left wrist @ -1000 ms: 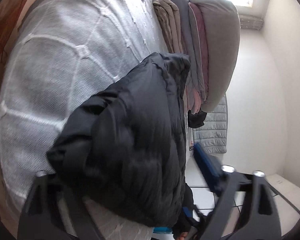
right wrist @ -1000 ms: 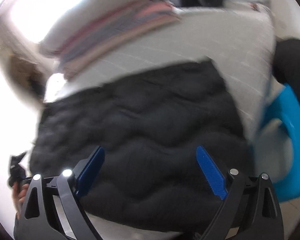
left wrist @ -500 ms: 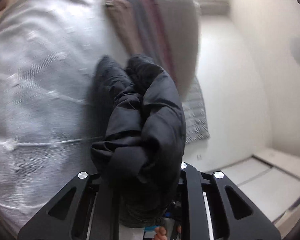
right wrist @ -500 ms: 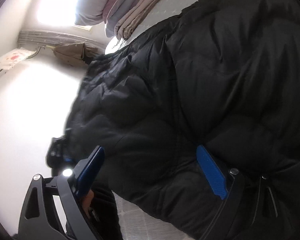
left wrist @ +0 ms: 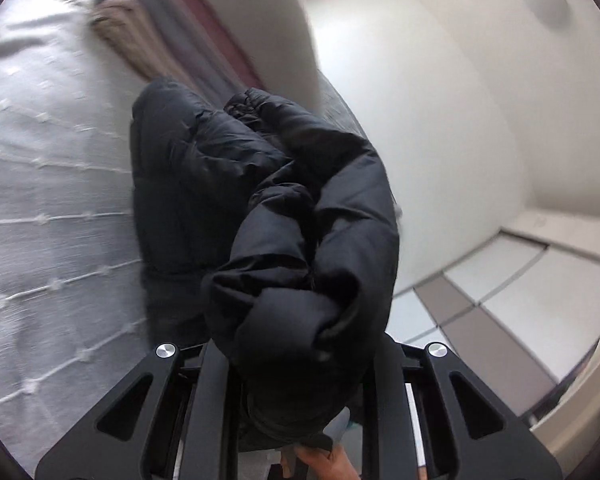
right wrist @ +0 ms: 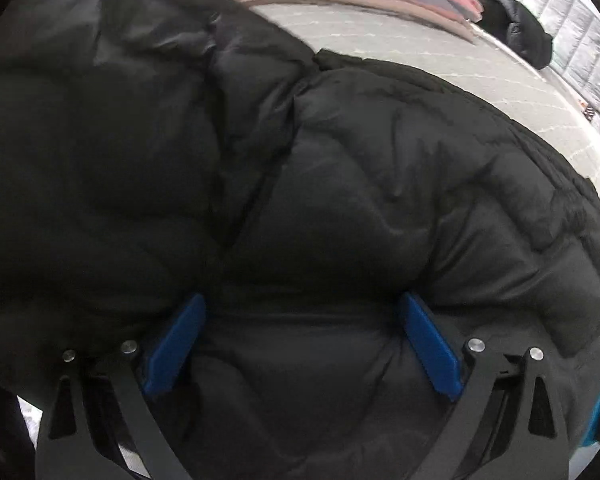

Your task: Fold large clothes

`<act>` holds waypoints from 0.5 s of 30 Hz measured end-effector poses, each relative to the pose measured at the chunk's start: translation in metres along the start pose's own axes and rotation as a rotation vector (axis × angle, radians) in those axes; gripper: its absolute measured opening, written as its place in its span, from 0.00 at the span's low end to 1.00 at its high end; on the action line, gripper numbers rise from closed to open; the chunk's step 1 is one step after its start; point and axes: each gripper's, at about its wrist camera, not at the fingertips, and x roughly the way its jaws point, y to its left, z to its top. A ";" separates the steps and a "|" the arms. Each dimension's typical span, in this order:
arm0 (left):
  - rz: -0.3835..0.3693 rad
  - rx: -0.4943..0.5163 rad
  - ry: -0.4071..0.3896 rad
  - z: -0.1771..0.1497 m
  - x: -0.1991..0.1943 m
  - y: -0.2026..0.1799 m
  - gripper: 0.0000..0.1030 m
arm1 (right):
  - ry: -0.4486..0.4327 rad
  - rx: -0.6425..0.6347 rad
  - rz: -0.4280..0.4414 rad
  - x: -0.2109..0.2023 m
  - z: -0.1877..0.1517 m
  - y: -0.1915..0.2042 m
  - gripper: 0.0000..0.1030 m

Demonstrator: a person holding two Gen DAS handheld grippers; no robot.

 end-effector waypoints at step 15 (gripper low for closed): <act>0.006 0.360 0.371 -0.081 0.178 -0.115 0.15 | -0.439 0.758 0.919 -0.067 -0.145 -0.244 0.92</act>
